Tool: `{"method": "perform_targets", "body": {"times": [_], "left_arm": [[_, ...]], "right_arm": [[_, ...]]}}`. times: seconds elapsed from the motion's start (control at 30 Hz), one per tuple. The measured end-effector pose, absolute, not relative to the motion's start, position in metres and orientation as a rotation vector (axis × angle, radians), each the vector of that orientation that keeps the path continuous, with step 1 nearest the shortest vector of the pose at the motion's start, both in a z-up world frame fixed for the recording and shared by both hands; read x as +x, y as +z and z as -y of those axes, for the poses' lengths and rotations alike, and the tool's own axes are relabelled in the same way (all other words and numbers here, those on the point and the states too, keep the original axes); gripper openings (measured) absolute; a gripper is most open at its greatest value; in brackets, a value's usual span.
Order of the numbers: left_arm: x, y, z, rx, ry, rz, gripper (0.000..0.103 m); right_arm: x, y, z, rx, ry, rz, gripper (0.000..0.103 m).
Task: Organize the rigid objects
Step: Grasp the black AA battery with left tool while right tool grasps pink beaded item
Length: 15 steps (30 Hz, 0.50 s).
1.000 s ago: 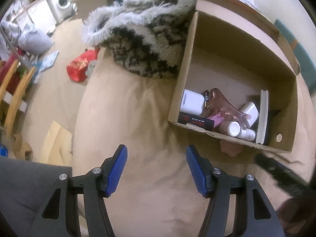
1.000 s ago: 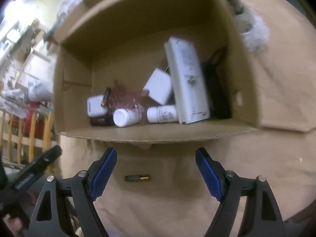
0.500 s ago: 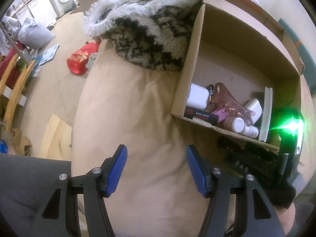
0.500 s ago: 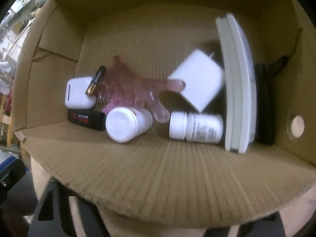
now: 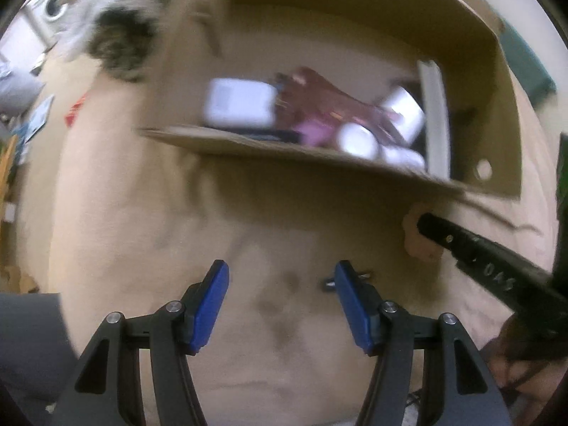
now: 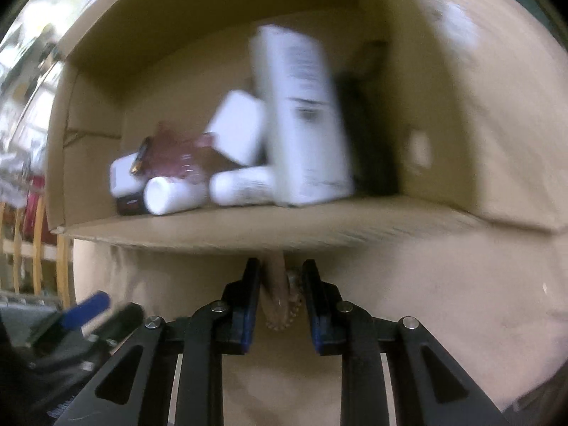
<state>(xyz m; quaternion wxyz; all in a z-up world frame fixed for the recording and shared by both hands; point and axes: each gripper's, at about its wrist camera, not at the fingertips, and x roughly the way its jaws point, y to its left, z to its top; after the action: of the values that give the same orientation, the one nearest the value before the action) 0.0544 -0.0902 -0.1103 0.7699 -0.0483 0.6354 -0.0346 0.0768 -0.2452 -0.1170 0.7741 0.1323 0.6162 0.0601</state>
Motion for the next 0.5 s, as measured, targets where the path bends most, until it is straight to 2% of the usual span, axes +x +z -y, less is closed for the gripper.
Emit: {"method": "perform_targets", "body": {"times": [0.4,0.43,0.5], "left_arm": [[0.052,-0.143,0.138,-0.024,-0.080,-1.405,0.059],[0.050,-0.143,0.137,-0.036,-0.078,-1.403,0.058],[0.051,-0.140,0.133,-0.060,-0.085,-1.392,0.046]], "right_arm": [[0.076,-0.122,0.262,0.318,0.072,-1.350,0.025],[0.075,-0.122,0.261,0.315,0.072,-1.351,0.025],[0.073,-0.121,0.264,0.308,0.074,-1.351,0.025]]}}
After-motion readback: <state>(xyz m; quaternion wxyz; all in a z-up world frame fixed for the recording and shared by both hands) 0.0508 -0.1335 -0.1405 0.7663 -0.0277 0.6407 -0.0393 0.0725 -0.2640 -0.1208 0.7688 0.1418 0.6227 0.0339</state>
